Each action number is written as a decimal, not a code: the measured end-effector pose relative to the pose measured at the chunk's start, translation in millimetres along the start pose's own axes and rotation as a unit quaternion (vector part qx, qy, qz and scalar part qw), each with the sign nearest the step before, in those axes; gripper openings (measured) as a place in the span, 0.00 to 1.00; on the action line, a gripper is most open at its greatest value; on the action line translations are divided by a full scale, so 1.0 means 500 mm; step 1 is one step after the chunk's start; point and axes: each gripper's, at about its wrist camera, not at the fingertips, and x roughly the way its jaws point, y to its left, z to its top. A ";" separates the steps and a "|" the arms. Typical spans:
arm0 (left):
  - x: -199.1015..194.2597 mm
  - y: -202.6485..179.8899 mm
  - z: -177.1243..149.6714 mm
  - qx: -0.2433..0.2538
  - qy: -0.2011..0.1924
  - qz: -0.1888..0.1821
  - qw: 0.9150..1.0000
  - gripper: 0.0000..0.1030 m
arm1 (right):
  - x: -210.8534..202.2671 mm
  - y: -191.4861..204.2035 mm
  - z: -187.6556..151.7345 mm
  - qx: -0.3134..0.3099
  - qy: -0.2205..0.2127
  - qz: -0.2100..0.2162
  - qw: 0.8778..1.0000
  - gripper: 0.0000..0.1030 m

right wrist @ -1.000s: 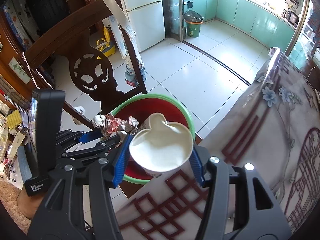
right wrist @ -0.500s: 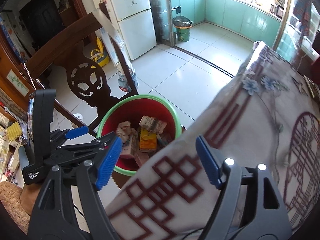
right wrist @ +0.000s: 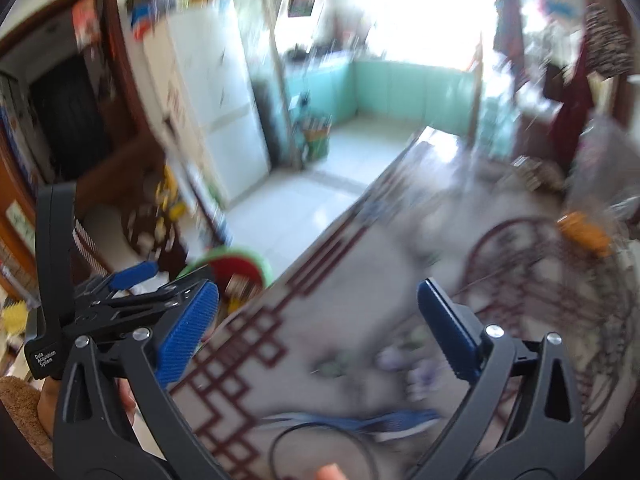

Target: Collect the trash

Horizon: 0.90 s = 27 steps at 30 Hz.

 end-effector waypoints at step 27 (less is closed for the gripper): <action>-0.164 -0.342 -0.085 0.035 -0.143 0.019 0.989 0.92 | -0.221 -0.246 -0.078 0.019 -0.091 -0.102 0.990 0.95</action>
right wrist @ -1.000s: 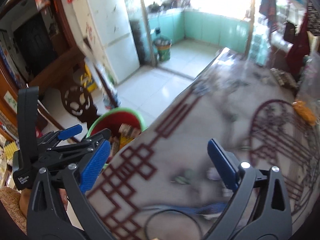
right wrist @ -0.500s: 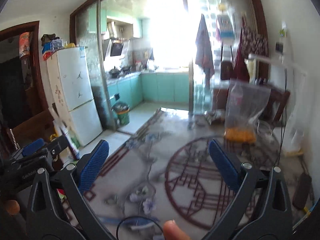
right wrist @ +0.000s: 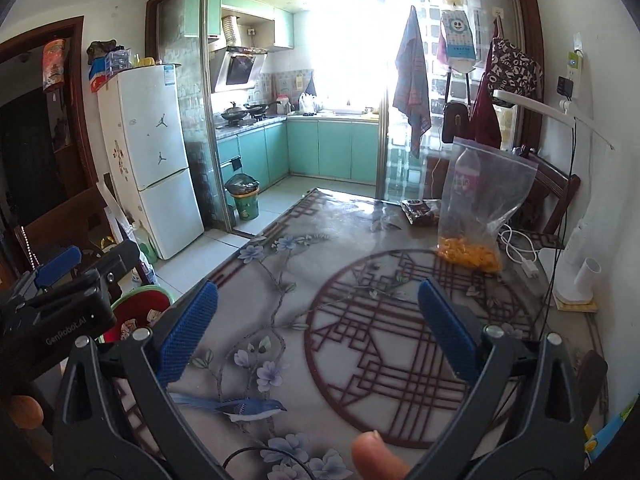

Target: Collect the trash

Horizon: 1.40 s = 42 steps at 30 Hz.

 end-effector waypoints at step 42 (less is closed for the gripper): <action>0.030 -0.013 0.002 0.023 0.045 0.020 0.999 0.92 | 0.042 -0.033 0.008 0.009 0.036 -0.021 0.999 0.96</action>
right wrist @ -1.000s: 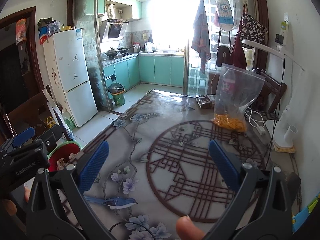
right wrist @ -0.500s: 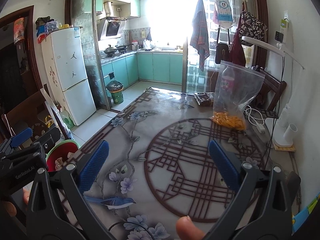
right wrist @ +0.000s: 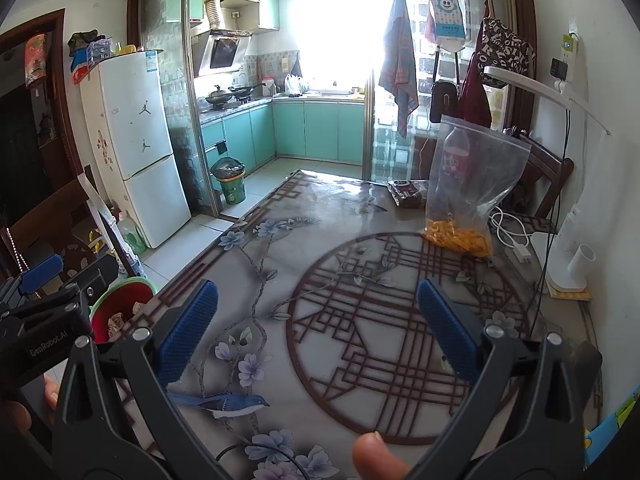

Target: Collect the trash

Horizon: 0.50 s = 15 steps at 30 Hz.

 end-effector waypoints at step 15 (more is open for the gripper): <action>0.009 0.001 0.002 0.003 0.004 0.000 1.000 0.92 | 0.017 -0.003 0.000 0.002 0.009 -0.001 1.000 0.96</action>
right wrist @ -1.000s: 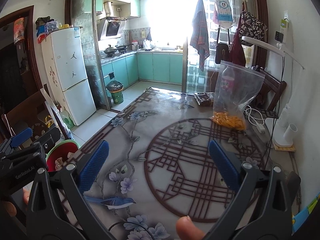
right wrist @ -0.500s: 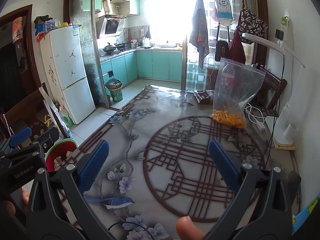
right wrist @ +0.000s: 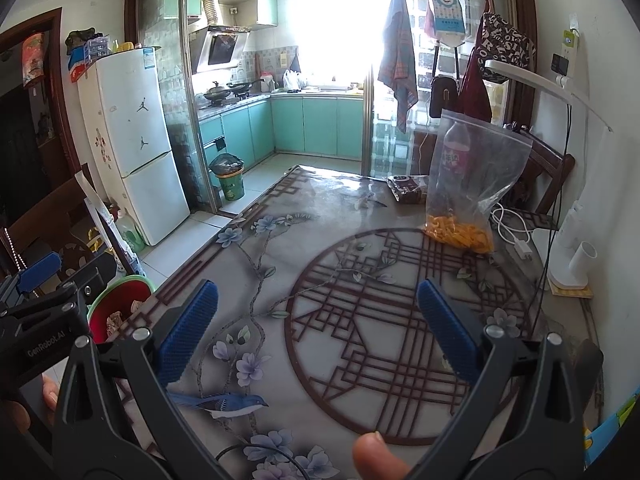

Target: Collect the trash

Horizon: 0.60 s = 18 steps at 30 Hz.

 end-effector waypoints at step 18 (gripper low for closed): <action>0.081 -0.012 -0.024 0.026 0.048 -0.007 0.998 0.92 | 0.063 -0.018 -0.020 0.002 0.029 0.002 1.000 0.95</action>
